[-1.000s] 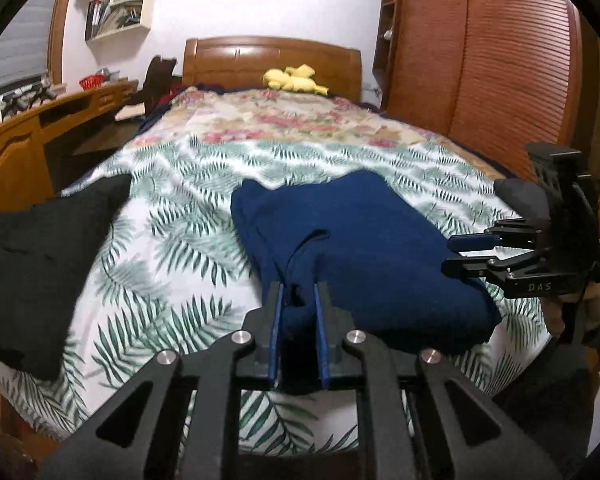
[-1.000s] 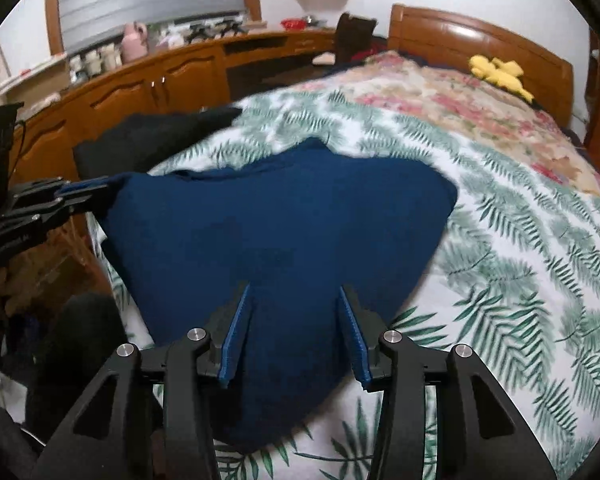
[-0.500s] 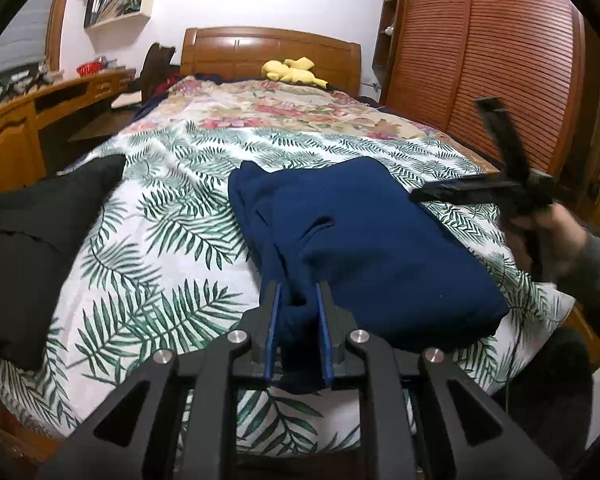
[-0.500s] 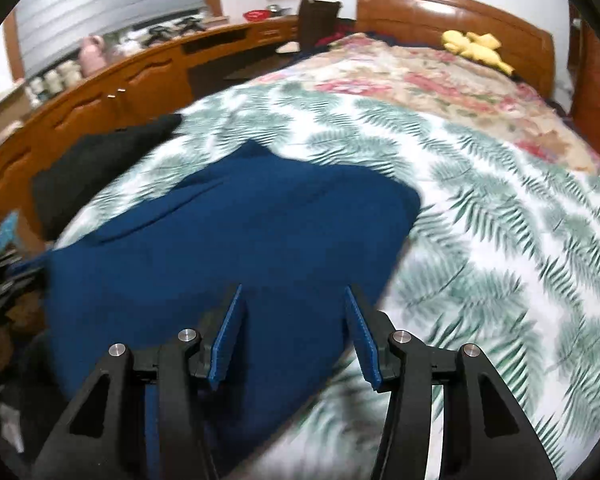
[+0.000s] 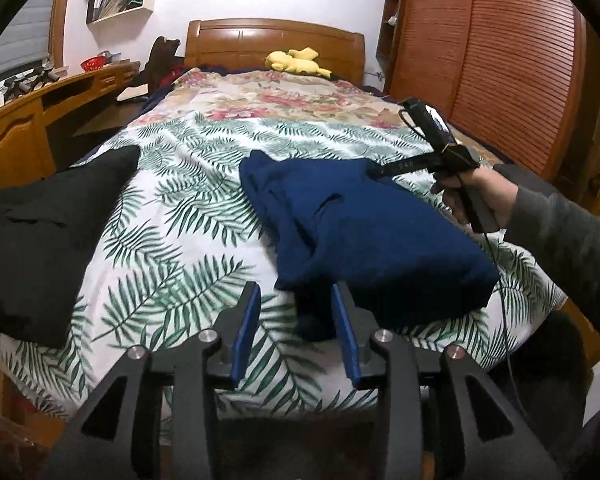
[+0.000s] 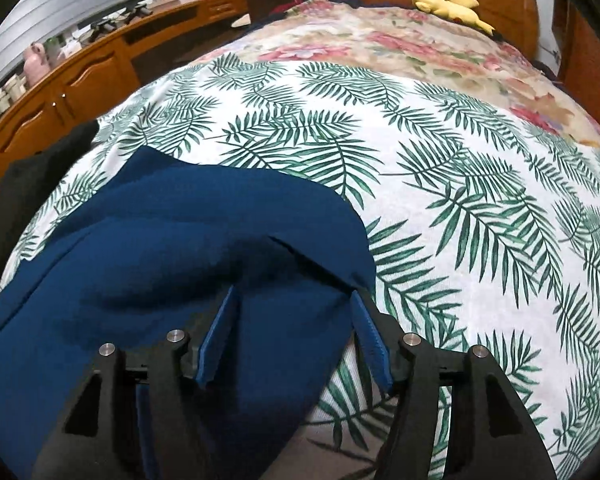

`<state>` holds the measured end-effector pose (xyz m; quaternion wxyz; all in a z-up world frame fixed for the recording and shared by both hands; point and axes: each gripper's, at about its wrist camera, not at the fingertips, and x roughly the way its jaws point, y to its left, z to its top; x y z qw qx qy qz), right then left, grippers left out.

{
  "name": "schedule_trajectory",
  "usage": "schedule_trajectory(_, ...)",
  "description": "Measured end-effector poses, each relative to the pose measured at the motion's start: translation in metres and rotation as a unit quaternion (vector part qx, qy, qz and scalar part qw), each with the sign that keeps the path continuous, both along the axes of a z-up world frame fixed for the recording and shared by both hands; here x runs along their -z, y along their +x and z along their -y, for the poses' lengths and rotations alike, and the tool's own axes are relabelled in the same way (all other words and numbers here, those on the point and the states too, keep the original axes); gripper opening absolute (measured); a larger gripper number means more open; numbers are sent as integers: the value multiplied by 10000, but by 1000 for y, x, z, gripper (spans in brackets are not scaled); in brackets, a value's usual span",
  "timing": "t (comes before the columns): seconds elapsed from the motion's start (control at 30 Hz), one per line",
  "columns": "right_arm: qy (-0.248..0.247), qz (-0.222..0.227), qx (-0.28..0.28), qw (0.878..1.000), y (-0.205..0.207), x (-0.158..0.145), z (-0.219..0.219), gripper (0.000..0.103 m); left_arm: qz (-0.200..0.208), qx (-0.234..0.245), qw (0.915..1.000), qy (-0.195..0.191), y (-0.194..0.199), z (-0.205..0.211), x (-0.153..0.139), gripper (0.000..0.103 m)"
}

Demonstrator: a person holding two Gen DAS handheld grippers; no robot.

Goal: Fold large clothes

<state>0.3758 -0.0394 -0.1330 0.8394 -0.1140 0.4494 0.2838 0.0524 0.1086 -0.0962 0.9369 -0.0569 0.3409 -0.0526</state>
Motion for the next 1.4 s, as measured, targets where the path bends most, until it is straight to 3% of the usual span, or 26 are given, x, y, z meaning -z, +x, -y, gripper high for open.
schedule_trajectory(0.3, -8, 449, 279, 9986, -10, -13, 11, 61, -197, 17, 9996, -197, 2, 1, 17, 36)
schedule_trajectory(0.5, 159, -190, 392, 9989, 10, 7, 13, 64, -250, 111, 9994, -228, 12, 9, 23, 37)
schedule_trajectory(0.7, 503, -547, 612, 9954, 26, 16, 22, 80, -329, 168, 9989, -272, 19, 11, 29, 37)
schedule_trajectory(0.9, 988, -965, 492, 9892, 31, 18, 26, 80, -487, 208, 9974, -494, 23, 11, 40, 37)
schedule_trajectory(1.0, 943, -988, 347, 9900, 26, 20, 18, 80, -497, 172, 9967, -626, 23, 11, 45, 37)
schedule_trajectory(1.13, 1143, -1068, 310, 9872, 24, 19, 17, 68, -441, 199, 9953, -837, 24, 8, 47, 37)
schedule_trajectory(1.17, 1147, -1009, 302, 9878, 22, 18, 18, 60, -414, 222, 9954, -837, 24, 8, 47, 36)
schedule_trajectory(1.2, 1122, -915, 308, 9890, 22, 15, 19, 53, -353, 285, 9953, -857, 24, 8, 46, 25)
schedule_trajectory(1.27, 1167, -786, 255, 9897, 20, 8, 24, 22, -265, 385, 9957, -798, 22, 10, 44, 19)
schedule_trajectory(1.4, 1006, -170, 34, 9948, 5, -16, 18, 14, -32, 409, 9969, -678, 17, 14, 34, 13)
